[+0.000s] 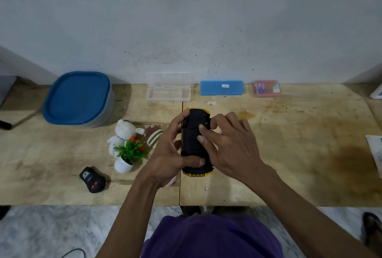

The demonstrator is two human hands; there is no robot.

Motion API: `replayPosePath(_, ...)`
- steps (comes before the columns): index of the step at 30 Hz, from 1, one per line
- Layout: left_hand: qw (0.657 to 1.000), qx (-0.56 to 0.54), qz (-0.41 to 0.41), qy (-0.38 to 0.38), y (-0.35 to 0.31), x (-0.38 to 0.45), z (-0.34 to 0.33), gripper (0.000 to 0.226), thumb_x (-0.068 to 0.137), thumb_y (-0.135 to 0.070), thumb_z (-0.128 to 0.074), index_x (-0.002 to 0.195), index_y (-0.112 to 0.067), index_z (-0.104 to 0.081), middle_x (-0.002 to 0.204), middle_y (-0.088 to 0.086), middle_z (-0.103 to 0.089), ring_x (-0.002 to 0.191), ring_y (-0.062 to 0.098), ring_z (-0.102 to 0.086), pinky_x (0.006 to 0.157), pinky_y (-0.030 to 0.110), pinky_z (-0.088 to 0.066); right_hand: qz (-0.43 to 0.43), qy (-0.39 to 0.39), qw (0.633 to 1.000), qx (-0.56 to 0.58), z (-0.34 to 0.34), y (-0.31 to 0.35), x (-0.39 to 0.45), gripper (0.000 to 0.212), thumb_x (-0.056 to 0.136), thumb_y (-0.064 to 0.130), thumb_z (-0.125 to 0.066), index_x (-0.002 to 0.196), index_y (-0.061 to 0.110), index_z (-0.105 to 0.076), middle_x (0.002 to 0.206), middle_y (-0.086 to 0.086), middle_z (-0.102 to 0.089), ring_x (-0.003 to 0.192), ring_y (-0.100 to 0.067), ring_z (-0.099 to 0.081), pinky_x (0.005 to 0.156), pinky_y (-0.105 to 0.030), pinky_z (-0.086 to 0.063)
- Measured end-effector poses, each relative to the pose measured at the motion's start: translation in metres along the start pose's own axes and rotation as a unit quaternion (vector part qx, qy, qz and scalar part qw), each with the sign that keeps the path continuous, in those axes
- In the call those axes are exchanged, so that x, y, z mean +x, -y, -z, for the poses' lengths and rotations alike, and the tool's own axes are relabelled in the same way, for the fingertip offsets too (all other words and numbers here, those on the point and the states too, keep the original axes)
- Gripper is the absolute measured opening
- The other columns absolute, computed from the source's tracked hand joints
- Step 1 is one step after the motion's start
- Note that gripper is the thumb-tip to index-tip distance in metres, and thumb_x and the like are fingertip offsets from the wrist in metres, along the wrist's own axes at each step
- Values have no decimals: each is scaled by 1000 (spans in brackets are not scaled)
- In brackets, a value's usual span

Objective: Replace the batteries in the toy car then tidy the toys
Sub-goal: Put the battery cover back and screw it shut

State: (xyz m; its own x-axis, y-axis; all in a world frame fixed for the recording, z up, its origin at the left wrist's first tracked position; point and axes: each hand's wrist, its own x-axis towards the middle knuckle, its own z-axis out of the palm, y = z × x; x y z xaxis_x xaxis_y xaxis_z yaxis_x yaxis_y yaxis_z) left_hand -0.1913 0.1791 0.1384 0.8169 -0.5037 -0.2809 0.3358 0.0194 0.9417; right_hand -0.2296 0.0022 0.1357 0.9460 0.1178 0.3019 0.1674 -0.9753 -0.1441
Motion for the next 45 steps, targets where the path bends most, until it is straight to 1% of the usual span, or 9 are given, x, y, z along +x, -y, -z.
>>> replayPosePath(3, 1000, -4, 17, 2, 6, 3, 2, 114, 58, 26, -82, 146, -36, -45, 143, 4, -52, 124, 30, -59, 87, 53, -60, 7, 18, 1000, -19, -2, -1, -3, 36, 97, 40, -53, 120, 19, -69, 103, 0, -60, 93, -27, -53, 71, -42, -40)
replayPosePath(10, 1000, 19, 12, -8, 5, 9, -3, 111, 62, 25, -81, 147, -34, -42, 141, 5, -53, 112, 15, -65, 78, 38, -62, -67, 29, 997, -5, -7, 5, -6, 40, 97, 41, -45, 123, 21, -68, 105, 0, -59, 97, -25, -51, 73, -41, -39)
replayPosePath(16, 1000, 15, 27, -6, 10, 16, -5, 111, 62, 26, -79, 147, -34, -42, 138, 6, -56, 118, 30, -62, 77, 42, -62, -71, 55, 996, -2, -9, 2, -10, 45, 97, 43, -40, 125, 21, -67, 112, 1, -58, 99, -25, -49, 72, -41, -41)
replayPosePath(25, 998, 40, 43, -7, 21, 31, -17, 110, 64, 23, -79, 147, -38, -41, 140, 2, -53, 113, 11, -63, 75, 31, -61, -111, 48, 990, 75, -16, -22, -8, 42, 97, 44, -40, 115, 25, -73, 107, 2, -57, 99, -22, -50, 74, -39, -43)
replayPosePath(29, 996, 6, 76, -42, 33, 38, -19, 97, 70, 9, -83, 139, -47, -46, 140, 4, -53, 117, 33, -63, 81, 45, -62, -260, 20, 917, 303, -32, -51, -12, 29, 101, 30, -52, 122, 21, -70, 101, 6, -60, 95, -13, -56, 78, -22, -45)
replayPosePath(32, 994, -13, 91, -63, 40, 38, -19, 88, 79, 13, -75, 140, -43, -46, 138, 7, -55, 115, 32, -64, 78, 41, -63, -389, 69, 871, 292, -66, -81, -24, 25, 98, 21, -60, 120, 14, -69, 105, -2, -71, 91, -13, -66, 81, -5, -40)
replayPosePath(35, 992, -17, 107, -67, 46, 36, -19, 85, 82, 13, -72, 141, -41, -46, 137, 8, -57, 114, 30, -65, 79, 41, -62, -442, 192, 840, 249, -108, -99, -44, 34, 95, 27, -63, 124, 10, -64, 118, -11, -70, 110, -27, -66, 100, -28, -47)
replayPosePath(37, 990, -19, 116, -74, 50, 34, -19, 84, 81, 14, -72, 140, -42, -47, 136, 10, -57, 113, 31, -66, 84, 49, -61, -461, 226, 825, 238, -125, -99, -56, 38, 92, 30, -66, 124, 10, -63, 120, -14, -68, 114, -33, -62, 96, -38, -52)
replayPosePath(45, 989, -43, 124, -74, 52, 29, -20, 85, 81, 17, -71, 139, -40, -49, 133, 11, -59, 113, 35, -66, 88, 59, -57, -447, 210, 846, 203, -156, -93, -65, 18, 93, 13, -63, 109, 7, -65, 107, -16, -69, 103, -34, -65, 80, -35, -51)
